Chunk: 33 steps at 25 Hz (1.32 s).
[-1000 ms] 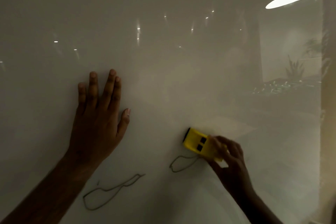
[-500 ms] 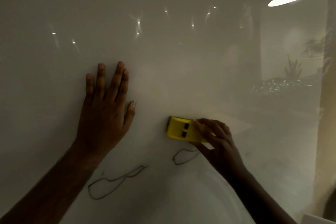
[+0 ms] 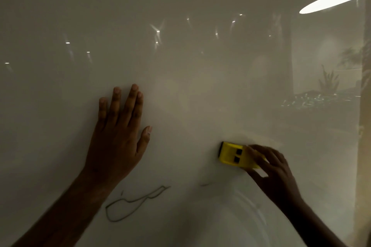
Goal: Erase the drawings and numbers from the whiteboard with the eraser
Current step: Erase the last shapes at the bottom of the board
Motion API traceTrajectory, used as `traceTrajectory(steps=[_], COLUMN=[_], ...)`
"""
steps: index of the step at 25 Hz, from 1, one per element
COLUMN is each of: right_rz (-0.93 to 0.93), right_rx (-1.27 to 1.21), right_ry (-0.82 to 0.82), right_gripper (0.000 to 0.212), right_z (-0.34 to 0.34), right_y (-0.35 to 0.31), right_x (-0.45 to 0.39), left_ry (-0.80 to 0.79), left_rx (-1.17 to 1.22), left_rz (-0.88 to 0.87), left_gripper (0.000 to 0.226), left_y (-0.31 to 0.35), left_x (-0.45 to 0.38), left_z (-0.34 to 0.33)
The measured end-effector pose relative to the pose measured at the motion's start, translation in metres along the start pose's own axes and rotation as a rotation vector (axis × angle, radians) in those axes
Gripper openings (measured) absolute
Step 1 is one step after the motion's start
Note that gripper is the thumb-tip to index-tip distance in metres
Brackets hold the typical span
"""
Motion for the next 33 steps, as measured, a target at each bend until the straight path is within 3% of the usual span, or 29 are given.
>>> traceTrajectory(steps=[3, 6, 9, 14, 19, 23, 27, 30, 33], right_rz=[0.081, 0.272, 0.394, 0.337, 0.308, 0.463, 0.559, 0.478, 0.379], right_rx=[-0.019, -0.051, -0.018, 0.017, -0.069, -0.111, -0.035, -0.013, -0.045], right_ry=[0.009, -0.138, -0.244, -0.194, -0.068, -0.193, -0.258, -0.187, -0.079], right_gripper=[0.049, 0.045, 0.042, 0.044, 0.050, 0.045, 0.049, 0.046, 0.045], right_z=[-0.011, -0.040, -0.041, -0.021, -0.027, -0.067, -0.065, -0.050, -0.049], right_y=[-0.036, -0.080, -0.077, -0.055, -0.115, -0.181, -0.163, -0.149, -0.176], right_x=[-0.032, -0.013, 0.026, -0.003, -0.089, -0.058, -0.020, -0.045, -0.089], left_ry=[-0.001, -0.001, -0.006, -0.017, -0.004, -0.016, -0.034, -0.040, -0.045], left_rx=[0.003, 0.018, 0.041, 0.021, 0.007, 0.014, 0.014, -0.004, -0.010], left_rz=[-0.002, -0.015, -0.013, 0.068, 0.129, 0.175, 0.224, 0.199, 0.198], left_gripper=[0.078, 0.077, 0.079, 0.076, 0.073, 0.072, 0.074, 0.075, 0.074], left_y=[0.001, -0.002, -0.009, -0.047, -0.074, -0.100, -0.130, -0.129, -0.124], left_x=[-0.002, -0.001, 0.003, 0.021, 0.032, 0.045, 0.071, 0.079, 0.081], left_z=[0.001, 0.001, 0.001, 0.005, 0.010, 0.009, 0.012, 0.011, 0.010])
Point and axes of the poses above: each hand's wrist, its own x-axis away from the middle knuckle, its own z-axis out of the back of the hand, y = z × x, the point moved 7 cm from there along -x, towards the middle knuckle, and after that the axes turned 10 degrees about -x, right-handed, at the moved point
